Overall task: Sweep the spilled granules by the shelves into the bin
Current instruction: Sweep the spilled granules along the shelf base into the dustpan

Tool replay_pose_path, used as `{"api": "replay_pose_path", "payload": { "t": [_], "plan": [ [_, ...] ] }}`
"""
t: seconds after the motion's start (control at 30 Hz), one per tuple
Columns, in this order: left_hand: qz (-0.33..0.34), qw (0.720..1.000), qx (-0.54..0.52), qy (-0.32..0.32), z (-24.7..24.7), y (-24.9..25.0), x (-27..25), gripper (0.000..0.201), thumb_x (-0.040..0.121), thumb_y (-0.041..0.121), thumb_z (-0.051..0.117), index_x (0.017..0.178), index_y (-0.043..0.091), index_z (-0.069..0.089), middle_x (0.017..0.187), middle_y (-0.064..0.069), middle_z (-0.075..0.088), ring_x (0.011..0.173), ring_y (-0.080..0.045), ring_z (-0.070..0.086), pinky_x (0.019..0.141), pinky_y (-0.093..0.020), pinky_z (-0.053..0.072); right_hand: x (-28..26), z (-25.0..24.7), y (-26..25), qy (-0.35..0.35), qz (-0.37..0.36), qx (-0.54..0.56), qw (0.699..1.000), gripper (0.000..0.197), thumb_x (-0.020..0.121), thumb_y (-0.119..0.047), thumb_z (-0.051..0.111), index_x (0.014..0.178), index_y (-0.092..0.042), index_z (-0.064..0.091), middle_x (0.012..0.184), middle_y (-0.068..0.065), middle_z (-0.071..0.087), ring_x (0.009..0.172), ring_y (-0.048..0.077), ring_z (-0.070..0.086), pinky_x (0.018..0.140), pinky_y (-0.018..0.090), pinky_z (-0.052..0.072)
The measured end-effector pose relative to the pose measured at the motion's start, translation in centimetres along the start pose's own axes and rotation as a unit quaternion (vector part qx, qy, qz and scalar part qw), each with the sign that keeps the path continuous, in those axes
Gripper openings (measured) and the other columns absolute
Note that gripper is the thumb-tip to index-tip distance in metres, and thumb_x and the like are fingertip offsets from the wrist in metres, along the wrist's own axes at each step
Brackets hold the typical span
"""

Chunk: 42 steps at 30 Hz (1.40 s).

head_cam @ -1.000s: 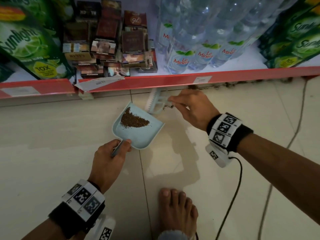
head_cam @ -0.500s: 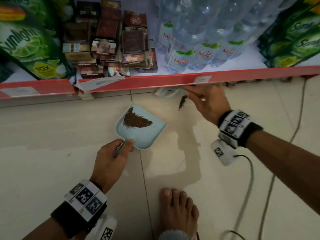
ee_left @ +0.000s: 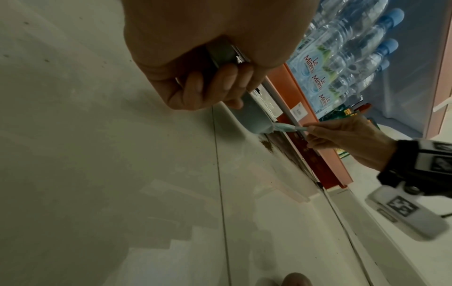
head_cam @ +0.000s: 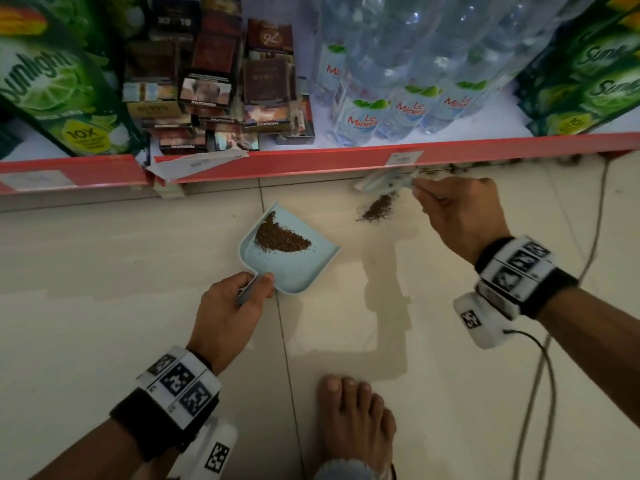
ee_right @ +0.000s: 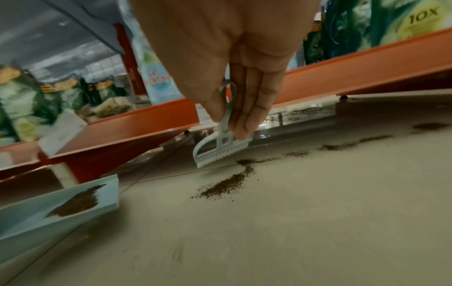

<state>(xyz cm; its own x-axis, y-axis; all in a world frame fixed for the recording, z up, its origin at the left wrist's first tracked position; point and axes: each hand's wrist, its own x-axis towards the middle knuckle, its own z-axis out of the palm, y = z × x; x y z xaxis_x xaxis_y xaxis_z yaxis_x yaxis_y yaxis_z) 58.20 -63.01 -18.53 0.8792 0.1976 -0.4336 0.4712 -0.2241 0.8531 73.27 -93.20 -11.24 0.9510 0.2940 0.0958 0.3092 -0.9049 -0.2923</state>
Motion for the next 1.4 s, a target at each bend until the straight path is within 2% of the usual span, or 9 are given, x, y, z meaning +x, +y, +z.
{"api": "replay_pose_path", "payload": {
  "t": [0.17, 0.3, 0.4, 0.6, 0.67, 0.8, 0.93, 1.23, 1.4],
  "plan": [
    [0.01, 0.999, 0.045, -0.015, 0.4, 0.7, 0.8, 0.036, 0.093, 0.046, 0.056, 0.069, 0.022, 0.067, 0.04, 0.013, 0.051, 0.04, -0.002, 0.042, 0.054, -0.028, 0.038, 2.2, 2.3, 0.7, 0.024, 0.032, -0.024, 0.999, 0.026, 0.096, -0.024, 0.056, 0.116, -0.023, 0.072, 0.102, 0.012, 0.075, 0.096, 0.038, 0.067, 0.086, 0.039, 0.051],
    [0.016, 0.999, 0.044, -0.019, 0.2, 0.9, 1.1, 0.037, 0.093, 0.047, 0.056, 0.068, 0.022, 0.067, 0.04, 0.012, 0.049, 0.039, -0.002, 0.041, 0.052, -0.027, 0.037, 0.2, 0.8, 1.9, -0.035, 0.026, -0.08, 0.996, 0.029, 0.095, -0.03, 0.05, 0.1, -0.016, 0.074, 0.081, 0.021, 0.071, 0.076, 0.046, 0.064, 0.069, 0.042, 0.049],
    [0.016, 0.999, 0.038, -0.017, 0.2, 0.8, 1.0, 0.037, 0.094, 0.045, 0.056, 0.068, 0.021, 0.066, 0.039, 0.013, 0.048, 0.038, -0.002, 0.041, 0.052, -0.028, 0.035, -1.9, -1.0, 2.4, -0.018, -0.006, -0.052, 0.998, 0.03, 0.095, -0.031, 0.051, 0.1, -0.015, 0.076, 0.067, 0.016, 0.065, 0.061, 0.042, 0.061, 0.06, 0.044, 0.052],
    [0.014, 0.998, 0.057, -0.031, 1.0, 1.0, 0.6, 0.036, 0.093, 0.046, 0.056, 0.068, 0.023, 0.067, 0.04, 0.017, 0.052, 0.04, 0.002, 0.047, 0.053, -0.026, 0.036, -0.1, 0.8, 0.6, 0.055, -0.005, 0.032, 0.998, 0.023, 0.095, -0.028, 0.058, 0.102, -0.016, 0.076, 0.078, 0.013, 0.075, 0.07, 0.036, 0.07, 0.071, 0.043, 0.056],
    [0.017, 0.997, 0.06, -0.036, 1.2, 1.2, 0.6, 0.037, 0.093, 0.047, 0.056, 0.068, 0.022, 0.067, 0.039, 0.016, 0.051, 0.039, 0.001, 0.045, 0.053, -0.026, 0.036, 0.8, 1.8, -0.1, 0.043, -0.002, 0.047, 0.998, 0.022, 0.095, -0.025, 0.06, 0.103, -0.014, 0.077, 0.083, 0.015, 0.076, 0.072, 0.036, 0.069, 0.073, 0.042, 0.056],
    [0.015, 0.998, 0.055, -0.029, 0.7, 1.5, 0.5, 0.038, 0.093, 0.047, 0.056, 0.069, 0.02, 0.067, 0.039, 0.015, 0.05, 0.039, 0.0, 0.044, 0.053, -0.026, 0.036, -0.3, 1.3, 1.0, -0.034, -0.028, -0.038, 0.998, 0.021, 0.096, -0.024, 0.057, 0.097, -0.012, 0.074, 0.07, 0.018, 0.066, 0.066, 0.041, 0.062, 0.062, 0.042, 0.052],
    [-0.002, 0.999, 0.035, -0.008, -0.1, 1.0, 0.3, 0.037, 0.093, 0.045, 0.057, 0.068, 0.02, 0.067, 0.039, 0.016, 0.05, 0.04, 0.0, 0.044, 0.054, -0.026, 0.035, -2.0, -1.3, 2.4, -0.038, -0.051, -0.062, 0.996, 0.018, 0.094, -0.02, 0.06, 0.105, -0.016, 0.074, 0.071, 0.014, 0.065, 0.064, 0.039, 0.063, 0.059, 0.044, 0.053],
    [-0.004, 0.999, 0.032, -0.009, -0.1, 0.1, -0.3, 0.036, 0.093, 0.045, 0.057, 0.066, 0.022, 0.067, 0.039, 0.014, 0.05, 0.04, -0.002, 0.043, 0.054, -0.028, 0.038, 2.5, 4.2, -6.7, 0.012, -0.096, 0.164, 0.982, 0.023, 0.096, -0.018, 0.06, 0.113, -0.011, 0.075, 0.105, 0.006, 0.076, 0.088, 0.021, 0.072, 0.087, 0.032, 0.056],
    [0.007, 1.0, 0.025, 0.002, -0.5, -0.7, -0.3, 0.035, 0.093, 0.044, 0.058, 0.065, 0.024, 0.067, 0.041, 0.012, 0.051, 0.041, -0.002, 0.043, 0.054, -0.029, 0.039, 2.7, 4.6, -6.8, -0.081, -0.111, 0.059, 0.989, 0.024, 0.096, -0.019, 0.054, 0.108, -0.014, 0.074, 0.099, 0.014, 0.074, 0.091, 0.035, 0.068, 0.081, 0.042, 0.054]
  ]
}}
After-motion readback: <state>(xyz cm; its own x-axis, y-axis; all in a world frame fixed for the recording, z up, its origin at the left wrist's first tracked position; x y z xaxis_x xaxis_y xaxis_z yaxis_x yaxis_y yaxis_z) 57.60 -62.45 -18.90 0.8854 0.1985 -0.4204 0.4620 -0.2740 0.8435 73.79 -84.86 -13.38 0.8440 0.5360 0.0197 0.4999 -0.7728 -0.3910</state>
